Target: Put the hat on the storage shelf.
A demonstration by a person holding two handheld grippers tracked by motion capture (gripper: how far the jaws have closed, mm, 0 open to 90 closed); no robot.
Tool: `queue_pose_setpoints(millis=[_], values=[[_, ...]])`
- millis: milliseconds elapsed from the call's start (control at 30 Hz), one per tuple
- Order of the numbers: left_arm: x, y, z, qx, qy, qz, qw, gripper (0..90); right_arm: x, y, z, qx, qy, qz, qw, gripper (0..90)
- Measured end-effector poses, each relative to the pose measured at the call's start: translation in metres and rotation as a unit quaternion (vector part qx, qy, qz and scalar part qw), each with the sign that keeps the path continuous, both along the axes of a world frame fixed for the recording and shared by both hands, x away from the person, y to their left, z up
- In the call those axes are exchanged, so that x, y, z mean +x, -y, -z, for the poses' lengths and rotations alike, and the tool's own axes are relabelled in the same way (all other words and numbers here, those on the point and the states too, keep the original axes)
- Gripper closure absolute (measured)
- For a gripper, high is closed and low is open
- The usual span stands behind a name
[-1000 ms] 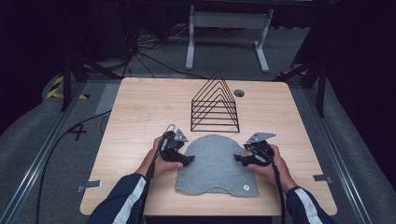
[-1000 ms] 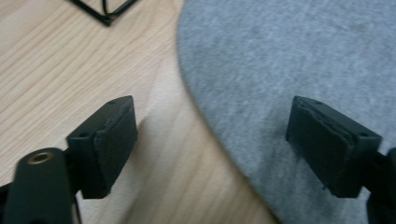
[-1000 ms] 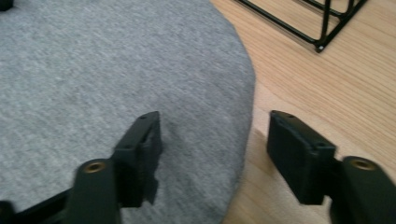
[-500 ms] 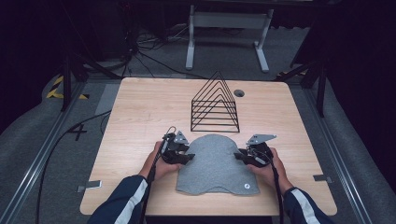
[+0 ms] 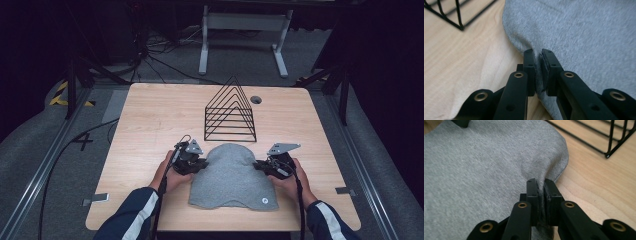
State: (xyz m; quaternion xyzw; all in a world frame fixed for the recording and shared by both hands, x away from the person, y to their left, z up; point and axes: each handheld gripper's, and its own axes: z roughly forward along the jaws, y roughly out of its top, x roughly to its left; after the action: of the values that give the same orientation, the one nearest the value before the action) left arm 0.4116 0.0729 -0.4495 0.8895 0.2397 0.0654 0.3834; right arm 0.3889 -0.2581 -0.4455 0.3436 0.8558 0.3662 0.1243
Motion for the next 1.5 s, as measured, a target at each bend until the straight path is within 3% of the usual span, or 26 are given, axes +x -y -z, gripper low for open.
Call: queue_pose_setpoints(millis=[67, 267, 333, 700, 1000, 1200, 1267, 1500], values=[[0.000, -0.001, -0.003, -0.001, 0.003, 0.000, 1.0000, 82.9, -0.002, 0.001, -0.005, 0.003, 0.009, -0.004, 1.0000, 84.4], [-0.006, -0.002, -0.023, -0.006, 0.038, 0.006, 0.9992, 83.6, -0.006, 0.003, -0.020, 0.010, 0.029, -0.006, 0.9995, 84.4], [-0.005, -0.002, -0.030, -0.017, 0.044, 0.007, 0.9989, 83.7, -0.009, 0.005, -0.027, 0.009, 0.043, -0.007, 0.9990, 84.4], [0.003, 0.001, -0.070, -0.029, 0.080, 0.015, 0.9962, 84.4, -0.012, 0.014, -0.063, 0.024, 0.082, -0.008, 0.9963, 84.5], [0.011, 0.004, -0.115, -0.028, 0.122, 0.027, 0.9917, 84.6, -0.008, 0.017, -0.106, 0.027, 0.124, -0.004, 0.9919, 84.6], [0.014, 0.010, -0.146, -0.029, 0.150, 0.027, 0.9880, 84.6, -0.004, 0.020, -0.137, 0.035, 0.153, 0.000, 0.9876, 84.6], [0.014, 0.010, -0.149, -0.029, 0.153, 0.026, 0.9875, 84.7, -0.003, 0.021, -0.142, 0.036, 0.158, 0.000, 0.9868, 84.7], [0.025, 0.015, -0.189, -0.038, 0.179, 0.016, 0.9831, 84.7, 0.009, 0.027, -0.177, 0.050, 0.181, 0.011, 0.9822, 84.7]])
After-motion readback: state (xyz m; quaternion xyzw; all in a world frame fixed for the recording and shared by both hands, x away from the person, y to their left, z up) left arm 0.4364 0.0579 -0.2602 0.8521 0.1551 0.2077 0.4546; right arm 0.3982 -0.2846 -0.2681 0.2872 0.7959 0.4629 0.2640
